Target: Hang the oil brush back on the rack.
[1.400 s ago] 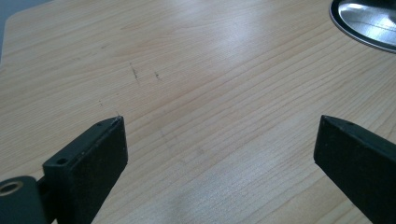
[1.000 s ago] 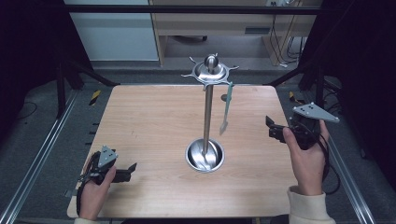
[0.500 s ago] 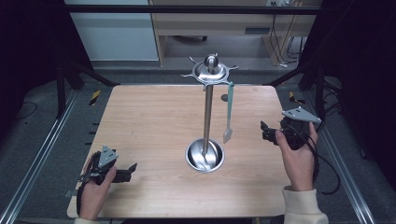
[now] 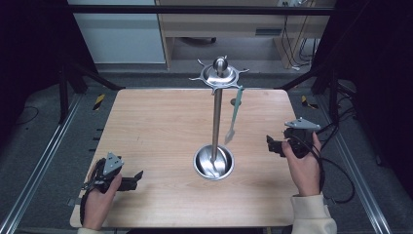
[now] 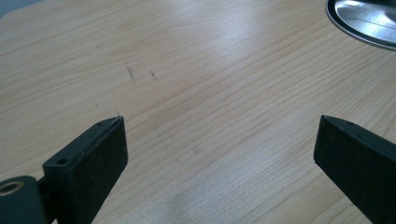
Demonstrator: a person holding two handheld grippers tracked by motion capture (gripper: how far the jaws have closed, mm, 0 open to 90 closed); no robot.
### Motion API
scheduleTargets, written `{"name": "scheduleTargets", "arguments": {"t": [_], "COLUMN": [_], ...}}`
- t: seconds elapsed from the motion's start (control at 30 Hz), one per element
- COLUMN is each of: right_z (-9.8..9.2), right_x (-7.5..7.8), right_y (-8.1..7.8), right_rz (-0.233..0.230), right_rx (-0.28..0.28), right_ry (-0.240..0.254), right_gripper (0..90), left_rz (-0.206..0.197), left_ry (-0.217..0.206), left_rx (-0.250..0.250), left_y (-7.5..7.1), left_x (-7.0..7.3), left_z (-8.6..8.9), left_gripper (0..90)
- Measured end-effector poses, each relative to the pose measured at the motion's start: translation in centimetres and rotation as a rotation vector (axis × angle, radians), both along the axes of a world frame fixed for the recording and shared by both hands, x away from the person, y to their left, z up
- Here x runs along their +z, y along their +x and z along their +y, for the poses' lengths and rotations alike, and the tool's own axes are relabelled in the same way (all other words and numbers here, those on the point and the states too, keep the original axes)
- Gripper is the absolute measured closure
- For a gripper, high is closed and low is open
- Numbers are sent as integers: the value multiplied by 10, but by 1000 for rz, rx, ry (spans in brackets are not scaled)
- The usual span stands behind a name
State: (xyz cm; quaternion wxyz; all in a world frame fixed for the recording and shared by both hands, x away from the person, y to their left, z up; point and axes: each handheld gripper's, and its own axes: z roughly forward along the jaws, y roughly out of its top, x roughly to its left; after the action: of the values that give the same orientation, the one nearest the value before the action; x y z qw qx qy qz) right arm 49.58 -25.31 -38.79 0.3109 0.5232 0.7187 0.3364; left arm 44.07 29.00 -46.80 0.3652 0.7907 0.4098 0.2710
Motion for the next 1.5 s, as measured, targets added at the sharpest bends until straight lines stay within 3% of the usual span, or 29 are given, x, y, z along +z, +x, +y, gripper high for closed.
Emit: {"name": "scheduleTargets", "arguments": {"t": [0.9,1.5], "right_z": [3,2], "right_x": [-51,-76], "right_y": [15,22], "right_rz": [116,156], "right_rx": [29,65], "right_ry": [-6,41], "right_gripper": [84,86], "left_rz": [4,8], "left_ry": [5,7], "left_rx": [-7,-10], "left_y": [0,0], "left_x": [-1,-1], "left_z": [-1,-2], "left_gripper": [25,26]}}
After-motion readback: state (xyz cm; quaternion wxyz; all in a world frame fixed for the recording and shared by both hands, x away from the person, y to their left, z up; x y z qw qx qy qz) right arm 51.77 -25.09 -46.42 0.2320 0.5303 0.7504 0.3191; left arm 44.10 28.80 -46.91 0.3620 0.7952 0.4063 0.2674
